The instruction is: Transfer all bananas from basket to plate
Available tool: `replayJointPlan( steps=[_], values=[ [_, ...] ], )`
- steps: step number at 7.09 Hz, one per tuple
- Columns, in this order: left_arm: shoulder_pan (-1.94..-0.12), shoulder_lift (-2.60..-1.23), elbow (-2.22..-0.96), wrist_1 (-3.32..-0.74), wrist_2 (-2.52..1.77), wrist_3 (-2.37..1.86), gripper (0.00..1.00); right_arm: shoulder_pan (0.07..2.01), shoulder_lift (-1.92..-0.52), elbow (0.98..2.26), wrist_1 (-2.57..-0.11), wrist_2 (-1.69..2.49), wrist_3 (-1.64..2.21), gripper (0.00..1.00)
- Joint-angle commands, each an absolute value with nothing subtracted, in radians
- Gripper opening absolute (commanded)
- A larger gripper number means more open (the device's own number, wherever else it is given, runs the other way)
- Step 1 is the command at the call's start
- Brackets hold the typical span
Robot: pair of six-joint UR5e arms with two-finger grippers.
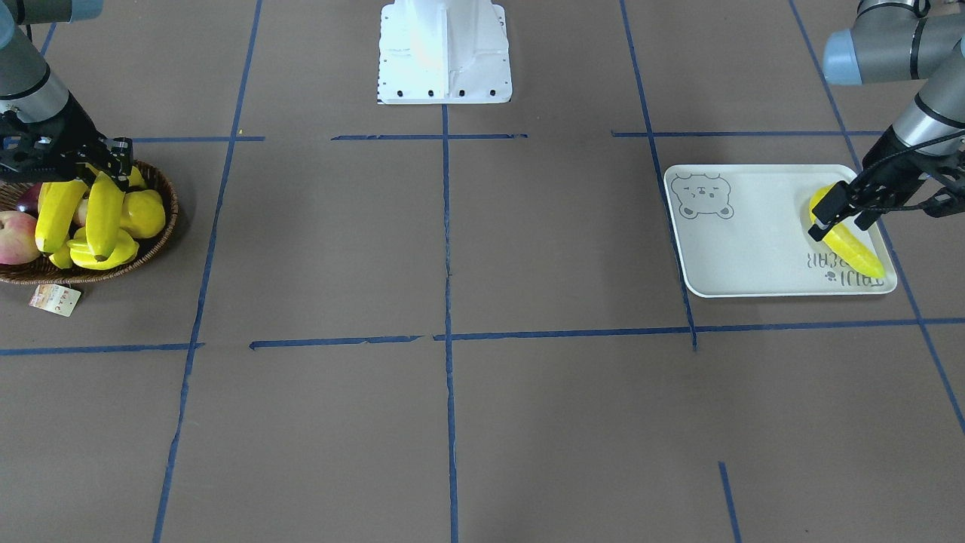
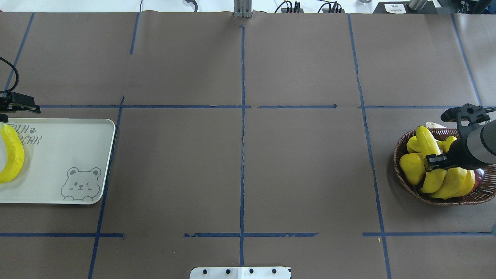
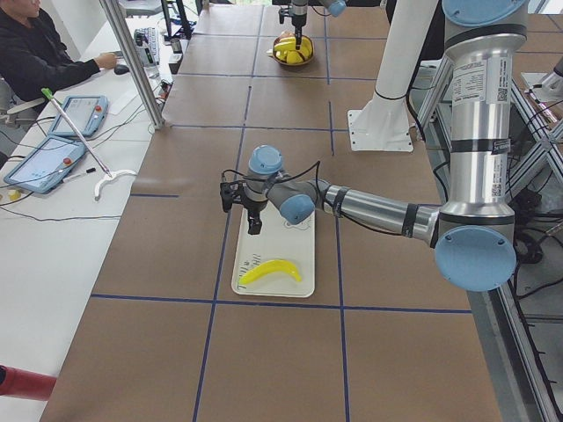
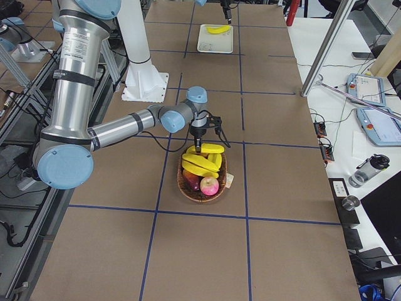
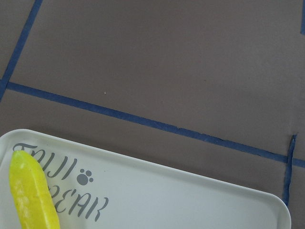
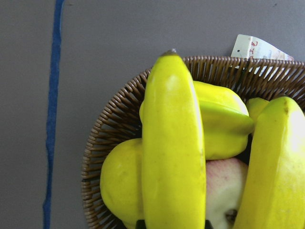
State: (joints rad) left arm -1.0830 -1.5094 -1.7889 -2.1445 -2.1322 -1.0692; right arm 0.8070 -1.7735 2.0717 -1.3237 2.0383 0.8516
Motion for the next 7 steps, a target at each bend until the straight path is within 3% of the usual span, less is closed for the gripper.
replayJointPlan(
  steps=[1, 4, 7],
  values=[
    [-1.083, -1.509, -1.79, -2.145, -2.132, -1.069, 0.99, 0.868, -1.773, 2.117, -1.336, 2.122, 0.85, 0.02],
    [-1.083, -1.512, -1.79, -2.145, -2.134, -1.071, 0.99, 1.015, -1.719, 2.158, -1.338, 2.389, 0.853, 0.02],
    [-0.999, -1.609, -1.784, -2.148, -2.132, -1.177, 0.99, 0.828, -1.339, 2.077, -1.33, 2.344, 1.175, 0.0]
  ],
)
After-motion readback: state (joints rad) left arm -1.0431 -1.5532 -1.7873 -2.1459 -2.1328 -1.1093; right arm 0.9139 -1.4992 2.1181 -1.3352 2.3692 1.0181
